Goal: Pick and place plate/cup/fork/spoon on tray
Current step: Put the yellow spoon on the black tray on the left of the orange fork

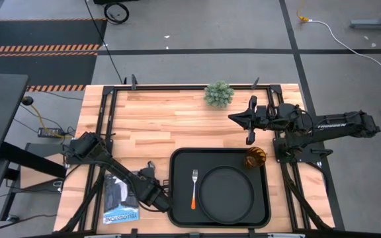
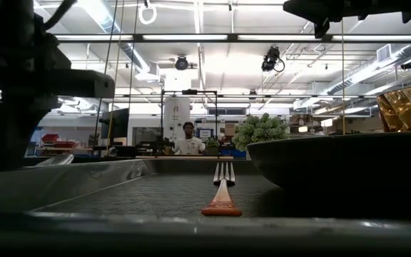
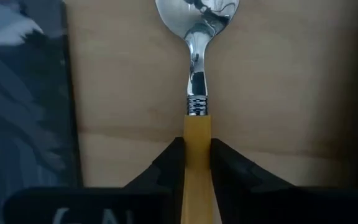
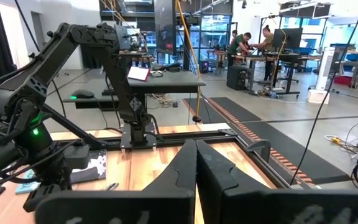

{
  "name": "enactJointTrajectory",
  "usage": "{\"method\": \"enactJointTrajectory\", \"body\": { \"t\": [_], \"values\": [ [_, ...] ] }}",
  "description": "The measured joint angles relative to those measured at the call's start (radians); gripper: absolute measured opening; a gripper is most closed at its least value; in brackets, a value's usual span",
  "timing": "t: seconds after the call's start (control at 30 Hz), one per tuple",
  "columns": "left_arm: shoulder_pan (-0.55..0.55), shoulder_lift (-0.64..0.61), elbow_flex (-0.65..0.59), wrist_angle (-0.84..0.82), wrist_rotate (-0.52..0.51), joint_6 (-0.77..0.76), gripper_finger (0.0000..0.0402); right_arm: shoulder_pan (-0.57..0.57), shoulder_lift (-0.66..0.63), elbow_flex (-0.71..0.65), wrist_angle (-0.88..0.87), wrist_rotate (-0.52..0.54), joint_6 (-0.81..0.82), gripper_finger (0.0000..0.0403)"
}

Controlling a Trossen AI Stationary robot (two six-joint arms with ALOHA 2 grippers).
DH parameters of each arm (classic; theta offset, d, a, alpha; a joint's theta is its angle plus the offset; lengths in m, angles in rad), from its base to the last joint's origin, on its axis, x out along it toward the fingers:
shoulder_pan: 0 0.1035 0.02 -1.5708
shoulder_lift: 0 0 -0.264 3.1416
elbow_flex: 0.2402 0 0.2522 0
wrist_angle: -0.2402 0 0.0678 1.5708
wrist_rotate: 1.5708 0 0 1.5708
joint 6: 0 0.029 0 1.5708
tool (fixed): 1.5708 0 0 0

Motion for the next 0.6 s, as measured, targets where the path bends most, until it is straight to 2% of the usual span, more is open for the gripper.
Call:
{"method": "enactJointTrajectory", "body": {
  "t": [0.27,0.47,0.6],
  "values": [
    [-0.001,0.000,0.027,-0.039,-0.013,0.006,0.0069,0.000,0.000,0.000,0.004,0.001,0.000,0.0007],
    [0.000,0.000,0.064,-0.041,-0.106,0.012,0.0069,0.000,0.000,0.000,0.005,0.001,0.000,0.0007],
    [0.007,-0.001,0.087,-0.039,-0.124,0.020,0.0070,0.000,0.000,0.000,0.016,0.002,0.001,0.0007]
  ]
}}
